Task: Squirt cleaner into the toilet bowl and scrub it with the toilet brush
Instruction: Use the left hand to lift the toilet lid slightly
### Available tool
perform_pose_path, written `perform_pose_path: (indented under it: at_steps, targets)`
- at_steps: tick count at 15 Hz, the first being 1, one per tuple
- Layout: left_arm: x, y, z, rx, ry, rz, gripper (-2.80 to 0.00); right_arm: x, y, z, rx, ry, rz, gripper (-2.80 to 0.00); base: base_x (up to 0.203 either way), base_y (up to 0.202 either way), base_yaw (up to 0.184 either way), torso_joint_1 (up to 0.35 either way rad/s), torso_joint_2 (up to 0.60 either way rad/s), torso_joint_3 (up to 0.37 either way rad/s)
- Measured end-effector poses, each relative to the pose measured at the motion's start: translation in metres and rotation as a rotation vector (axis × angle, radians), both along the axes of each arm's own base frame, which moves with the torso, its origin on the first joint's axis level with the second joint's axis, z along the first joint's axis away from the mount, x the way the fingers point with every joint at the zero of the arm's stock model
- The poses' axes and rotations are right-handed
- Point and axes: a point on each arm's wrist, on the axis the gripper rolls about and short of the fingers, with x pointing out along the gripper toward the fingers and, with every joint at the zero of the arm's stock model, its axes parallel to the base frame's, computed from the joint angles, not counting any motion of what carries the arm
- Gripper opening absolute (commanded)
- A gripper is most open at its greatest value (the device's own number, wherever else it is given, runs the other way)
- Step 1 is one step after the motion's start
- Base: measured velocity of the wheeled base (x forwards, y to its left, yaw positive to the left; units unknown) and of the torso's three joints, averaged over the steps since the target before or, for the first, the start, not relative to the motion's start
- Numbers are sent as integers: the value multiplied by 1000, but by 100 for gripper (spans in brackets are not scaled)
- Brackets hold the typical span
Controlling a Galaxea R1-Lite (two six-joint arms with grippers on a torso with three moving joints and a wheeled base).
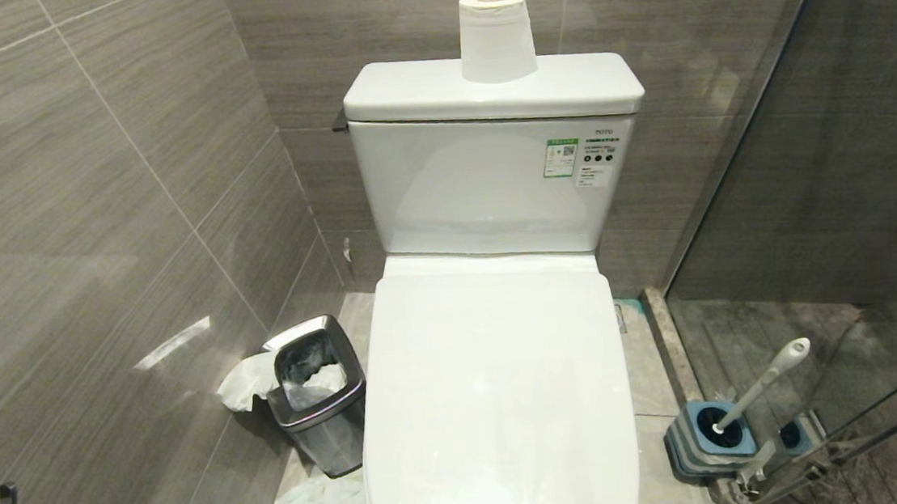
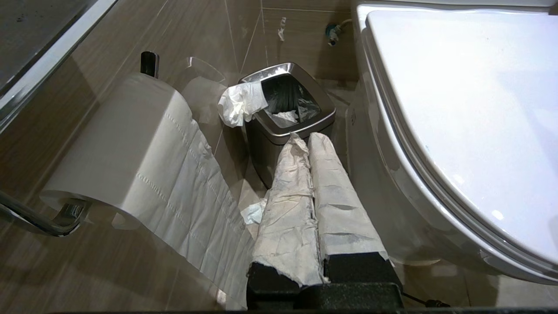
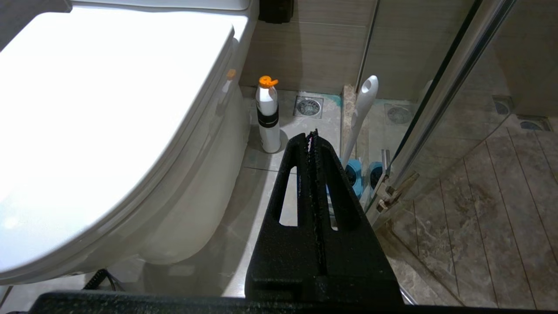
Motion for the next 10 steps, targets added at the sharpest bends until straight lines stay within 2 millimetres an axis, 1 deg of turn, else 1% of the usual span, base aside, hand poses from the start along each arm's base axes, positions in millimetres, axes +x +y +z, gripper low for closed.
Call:
perform_pose_path:
  at_steps: [10]
  targets:
    - [0,0,0,0,0,0,-280,0,0,0,1,0,0,-280,0,0,0,0,0,0]
